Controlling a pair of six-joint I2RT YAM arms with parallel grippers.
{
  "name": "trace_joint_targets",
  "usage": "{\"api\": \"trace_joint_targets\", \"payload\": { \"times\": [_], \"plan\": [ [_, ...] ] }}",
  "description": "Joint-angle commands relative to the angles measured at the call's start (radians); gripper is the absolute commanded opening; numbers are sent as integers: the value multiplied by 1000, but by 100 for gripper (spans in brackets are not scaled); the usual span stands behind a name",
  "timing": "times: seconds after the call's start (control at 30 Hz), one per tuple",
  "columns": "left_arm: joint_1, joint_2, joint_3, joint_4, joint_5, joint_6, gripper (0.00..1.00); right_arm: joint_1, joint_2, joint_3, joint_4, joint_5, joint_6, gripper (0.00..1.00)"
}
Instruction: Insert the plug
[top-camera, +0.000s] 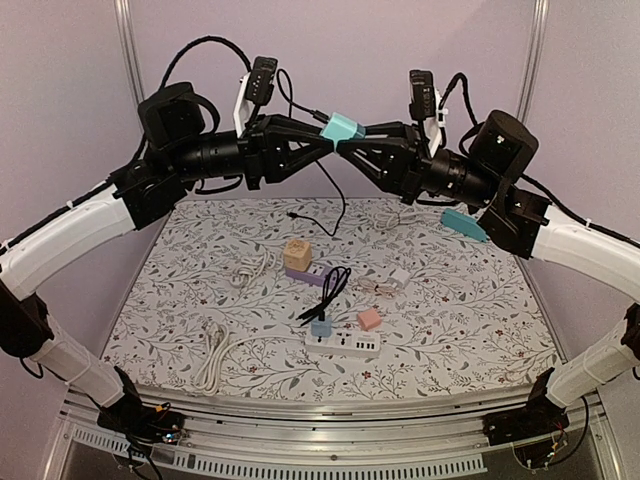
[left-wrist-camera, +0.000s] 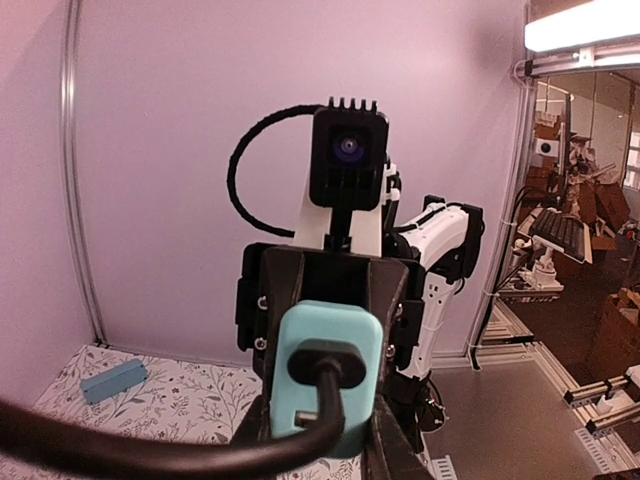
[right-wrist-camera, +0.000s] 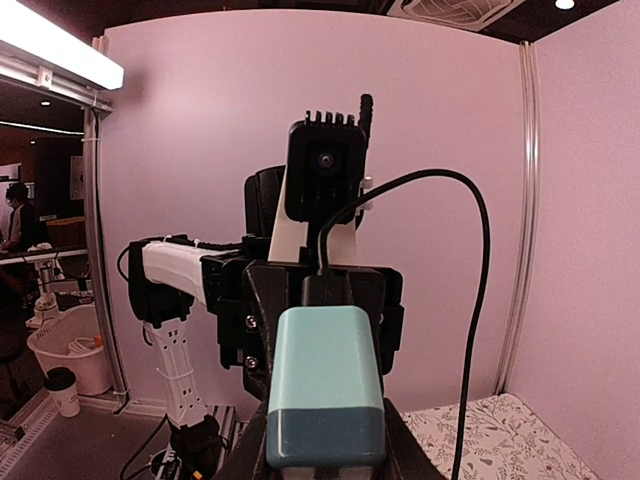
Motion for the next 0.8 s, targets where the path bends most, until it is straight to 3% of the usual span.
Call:
{"api": "trace_joint_targets", "payload": {
  "times": [0.0,0.1,0.13,0.3,0.43,0.77],
  "plan": [
    [-9,-33,4,-80,-30,70,0,-1,-13,-10,-139,23,-45,37],
    [12,-50,-18,-245,-96,185,0,-1,-51,-10,-322,50,-139,87],
    [15,-54,-22,-289,-120,248,0,-1,-73,-2,-400,54,-168,97],
    [-9,-54,-11,-627,-264,648,0,-3,-127,124,-895,146,-394,99],
    [-66,-47,-9,-702,-389,795,0,-1,-79,238,-1159,223,-486,99],
    [-120,-24,-5,-719,-453,796,0,78,20,269,-1049,196,-601,88]
  ]
}}
